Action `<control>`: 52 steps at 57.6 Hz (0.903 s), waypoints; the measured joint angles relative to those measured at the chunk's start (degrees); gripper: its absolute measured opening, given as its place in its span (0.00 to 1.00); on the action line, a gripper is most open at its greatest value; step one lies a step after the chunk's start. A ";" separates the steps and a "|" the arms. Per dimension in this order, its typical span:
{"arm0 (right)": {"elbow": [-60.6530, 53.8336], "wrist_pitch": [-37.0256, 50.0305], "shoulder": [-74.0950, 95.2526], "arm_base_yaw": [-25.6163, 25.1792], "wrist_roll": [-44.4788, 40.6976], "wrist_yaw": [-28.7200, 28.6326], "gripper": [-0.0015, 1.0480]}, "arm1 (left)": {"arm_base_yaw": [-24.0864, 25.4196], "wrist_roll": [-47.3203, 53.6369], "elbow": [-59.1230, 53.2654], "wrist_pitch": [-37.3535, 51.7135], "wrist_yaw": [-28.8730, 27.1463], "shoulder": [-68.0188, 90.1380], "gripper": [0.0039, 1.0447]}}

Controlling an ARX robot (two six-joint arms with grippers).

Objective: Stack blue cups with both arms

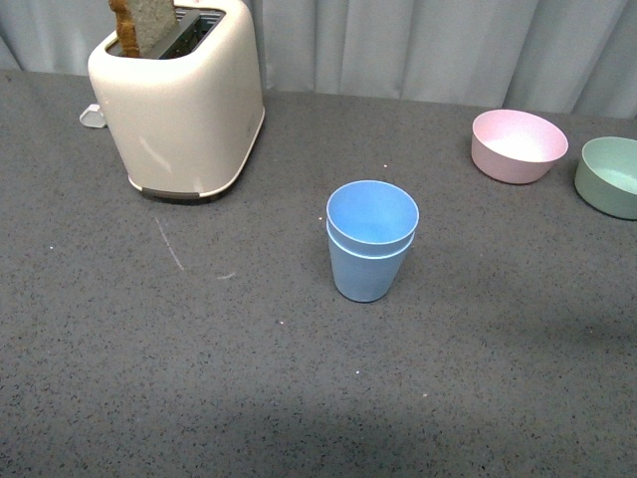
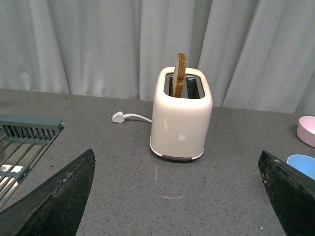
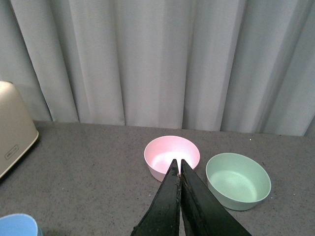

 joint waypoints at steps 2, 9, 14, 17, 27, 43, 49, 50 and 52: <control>-1.03 -0.83 -1.86 -0.63 0.02 -0.37 0.01 | 0.00 0.00 0.00 0.00 0.00 0.00 0.94; -3.63 -3.69 -7.13 -2.21 0.02 -1.57 0.01 | 0.00 0.00 0.00 0.00 0.02 0.00 0.94; -5.60 -6.95 -12.31 -3.28 0.02 -2.84 0.01 | 0.00 0.00 0.00 0.00 0.00 0.00 0.94; -6.32 -8.57 -14.67 -3.69 0.02 -3.43 0.01 | 0.00 0.00 0.00 0.00 0.00 0.00 0.94; -8.68 -16.22 -24.83 -8.70 0.02 -7.91 0.01 | 0.00 0.00 0.00 0.00 0.00 0.00 0.94; -10.29 -29.42 -40.13 -8.85 0.02 -8.35 0.01 | 0.00 0.00 0.00 0.00 0.00 0.00 0.94; -10.54 -33.27 -44.33 -8.85 0.02 -8.35 0.01 | -0.02 0.00 0.00 0.00 0.00 0.00 0.94; -10.54 -33.59 -44.68 -8.85 0.02 -8.35 0.01 | 0.00 0.00 0.00 0.00 0.00 0.00 0.94; -10.54 -34.91 -46.07 -8.85 0.02 -8.35 0.01 | -0.02 0.00 0.00 0.00 0.00 0.00 0.94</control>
